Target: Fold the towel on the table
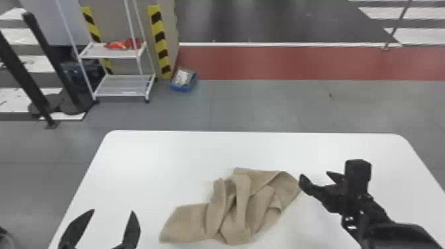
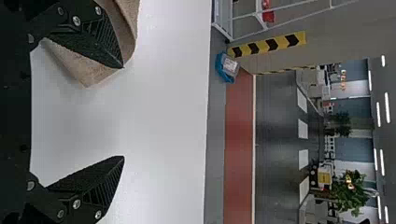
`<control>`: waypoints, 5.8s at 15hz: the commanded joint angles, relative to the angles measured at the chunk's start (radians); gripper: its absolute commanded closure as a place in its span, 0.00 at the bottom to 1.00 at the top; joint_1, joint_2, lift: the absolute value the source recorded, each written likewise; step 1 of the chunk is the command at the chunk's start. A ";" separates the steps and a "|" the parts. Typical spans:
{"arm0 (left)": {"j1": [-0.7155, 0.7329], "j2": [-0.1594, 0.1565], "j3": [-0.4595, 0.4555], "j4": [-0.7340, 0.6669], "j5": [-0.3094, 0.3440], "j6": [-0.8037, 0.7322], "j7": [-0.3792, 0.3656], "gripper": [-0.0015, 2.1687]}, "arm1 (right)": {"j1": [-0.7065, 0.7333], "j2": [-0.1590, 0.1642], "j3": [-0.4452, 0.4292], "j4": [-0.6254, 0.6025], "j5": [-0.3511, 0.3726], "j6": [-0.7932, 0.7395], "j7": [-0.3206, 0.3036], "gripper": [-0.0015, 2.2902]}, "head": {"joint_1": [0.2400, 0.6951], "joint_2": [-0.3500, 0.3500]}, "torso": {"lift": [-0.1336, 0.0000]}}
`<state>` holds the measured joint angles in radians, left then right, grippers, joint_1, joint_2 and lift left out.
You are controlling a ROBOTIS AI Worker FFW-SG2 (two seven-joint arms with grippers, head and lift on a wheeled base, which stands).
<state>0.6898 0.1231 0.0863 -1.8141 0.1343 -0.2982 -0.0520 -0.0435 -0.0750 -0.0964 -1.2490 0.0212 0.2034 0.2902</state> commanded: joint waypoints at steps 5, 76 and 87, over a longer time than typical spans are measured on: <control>-0.001 0.001 0.001 0.004 0.002 -0.003 0.000 0.03 | -0.084 0.003 0.057 0.112 0.062 -0.020 0.030 0.12 | 1.00 0.58 | 1.00; -0.044 0.027 -0.027 0.033 -0.055 0.046 -0.301 0.04 | 0.294 0.009 -0.249 -0.417 0.511 -0.324 0.337 0.85 | 1.00 0.41 | 1.00; -0.213 0.026 -0.161 0.010 -0.091 0.552 -0.512 0.04 | 0.317 0.018 -0.256 -0.352 0.757 -0.238 0.322 0.85 | 1.00 0.04 | 1.00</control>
<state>0.5201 0.1523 -0.0682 -1.8058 0.0329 0.1342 -0.5398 0.2692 -0.0571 -0.3504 -1.6024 0.7789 -0.0334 0.6146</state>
